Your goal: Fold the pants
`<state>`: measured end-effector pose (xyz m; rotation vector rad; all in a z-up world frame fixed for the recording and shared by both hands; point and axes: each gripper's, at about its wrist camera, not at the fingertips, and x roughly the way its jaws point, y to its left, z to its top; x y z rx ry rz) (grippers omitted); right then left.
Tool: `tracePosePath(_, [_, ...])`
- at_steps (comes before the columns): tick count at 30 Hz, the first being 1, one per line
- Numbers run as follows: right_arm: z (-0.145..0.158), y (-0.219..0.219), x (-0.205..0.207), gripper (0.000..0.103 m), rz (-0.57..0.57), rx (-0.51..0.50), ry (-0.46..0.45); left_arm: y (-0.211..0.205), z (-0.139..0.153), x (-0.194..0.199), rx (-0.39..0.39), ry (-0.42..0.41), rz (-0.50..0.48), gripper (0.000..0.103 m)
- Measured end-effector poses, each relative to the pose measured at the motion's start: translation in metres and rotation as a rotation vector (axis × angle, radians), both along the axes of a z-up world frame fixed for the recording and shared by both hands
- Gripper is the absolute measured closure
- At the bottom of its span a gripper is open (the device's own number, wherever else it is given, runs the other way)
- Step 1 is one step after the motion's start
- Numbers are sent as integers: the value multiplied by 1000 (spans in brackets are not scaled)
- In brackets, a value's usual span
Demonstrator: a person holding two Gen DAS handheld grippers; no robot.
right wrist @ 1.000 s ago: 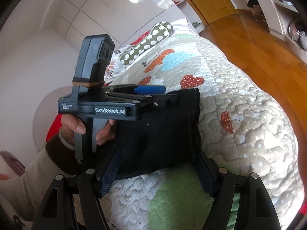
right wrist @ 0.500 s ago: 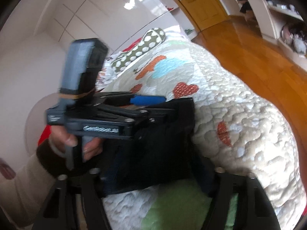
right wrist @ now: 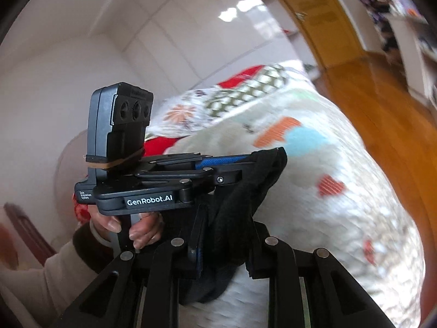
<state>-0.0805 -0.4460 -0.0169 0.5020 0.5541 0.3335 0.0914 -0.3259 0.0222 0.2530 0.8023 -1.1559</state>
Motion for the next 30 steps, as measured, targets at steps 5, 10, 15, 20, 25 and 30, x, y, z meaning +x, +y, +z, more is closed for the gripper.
tracePosePath(5, [11, 68, 23, 81, 101, -101, -11, 93, -2, 15, -18, 53, 228, 59])
tracePosePath(10, [-26, 144, 46, 60, 257, -148, 81, 174, -20, 10, -56, 139, 445, 55])
tracePosePath(15, [-40, 180, 32, 51, 450, -110, 156, 202, -29, -15, -51, 150, 519, 46])
tracePosePath(20, [-17, 130, 24, 51, 317, -160, 92, 199, -44, -37, -48, 169, 532, 34])
tracePosePath(25, [-42, 93, 45, 51, 154, -163, 203, 162, -81, -34, 153, 175, 587, 35])
tracePosePath(30, [-52, 102, 39, 51, 178, -178, 201, 137, -74, -28, 143, 133, 535, 73])
